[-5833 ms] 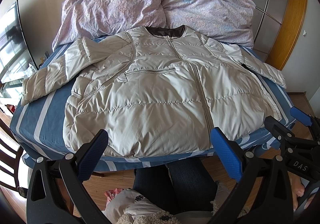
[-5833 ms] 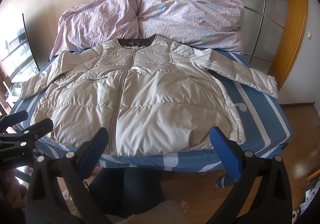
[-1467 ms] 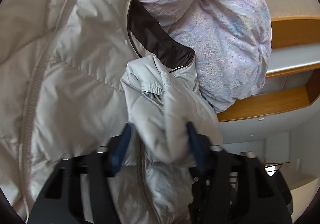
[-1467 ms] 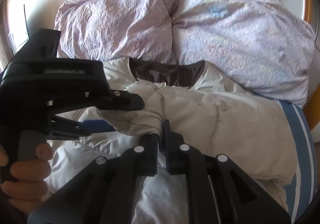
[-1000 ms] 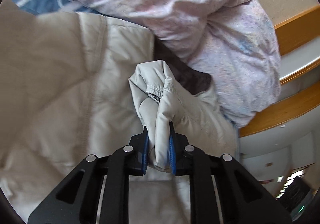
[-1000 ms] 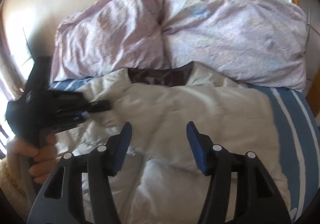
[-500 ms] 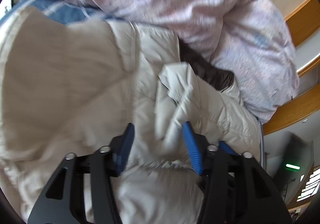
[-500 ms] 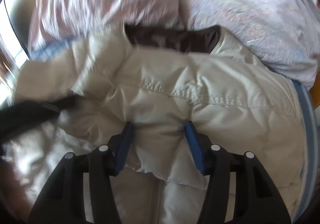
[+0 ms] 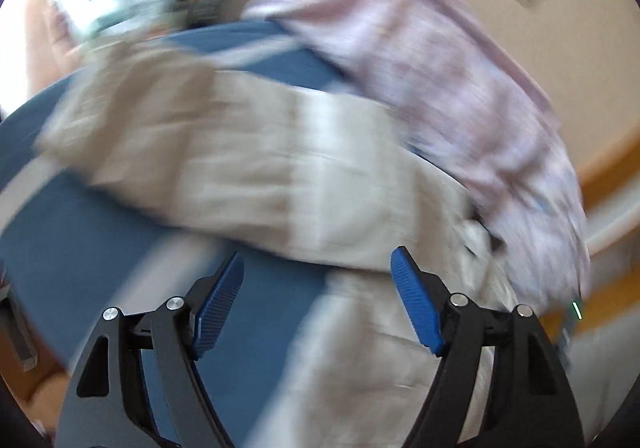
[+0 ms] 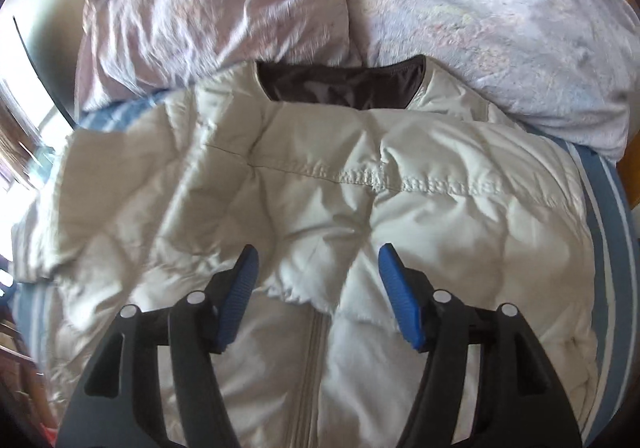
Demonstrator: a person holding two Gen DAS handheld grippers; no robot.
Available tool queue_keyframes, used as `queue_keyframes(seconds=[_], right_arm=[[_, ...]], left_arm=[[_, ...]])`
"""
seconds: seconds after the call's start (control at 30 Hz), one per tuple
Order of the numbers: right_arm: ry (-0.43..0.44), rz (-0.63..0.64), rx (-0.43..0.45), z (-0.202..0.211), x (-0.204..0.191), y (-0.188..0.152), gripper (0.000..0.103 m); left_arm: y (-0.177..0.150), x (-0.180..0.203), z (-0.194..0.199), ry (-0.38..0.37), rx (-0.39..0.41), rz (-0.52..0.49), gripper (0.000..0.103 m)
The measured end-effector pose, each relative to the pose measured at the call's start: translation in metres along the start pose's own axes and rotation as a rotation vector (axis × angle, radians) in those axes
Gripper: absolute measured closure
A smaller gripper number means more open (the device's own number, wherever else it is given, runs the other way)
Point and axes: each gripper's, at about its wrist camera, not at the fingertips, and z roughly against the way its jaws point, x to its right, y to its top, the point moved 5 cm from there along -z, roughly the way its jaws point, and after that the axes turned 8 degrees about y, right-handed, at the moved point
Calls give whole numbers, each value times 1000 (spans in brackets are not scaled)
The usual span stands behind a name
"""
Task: Fold large clothes
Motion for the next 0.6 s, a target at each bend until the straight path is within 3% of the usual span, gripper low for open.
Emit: queue_keyframes(seconds=[0.1, 0.23, 0.43, 0.53, 0.6], right_arm=[[42, -8, 11, 13, -4, -3, 38], [54, -4, 37, 27, -7, -5, 36], [59, -5, 59, 38, -4, -7, 36], [65, -18, 72, 42, 2, -7, 36], [61, -31, 81, 44, 9, -7, 36]], left_arm=[[11, -55, -4, 55, 9, 186, 32], [15, -92, -11, 52, 36, 384, 43], [29, -105, -13, 20, 117, 527, 49], [37, -118, -16, 4, 142, 593, 58], [38, -124, -16, 15, 142, 620, 71]])
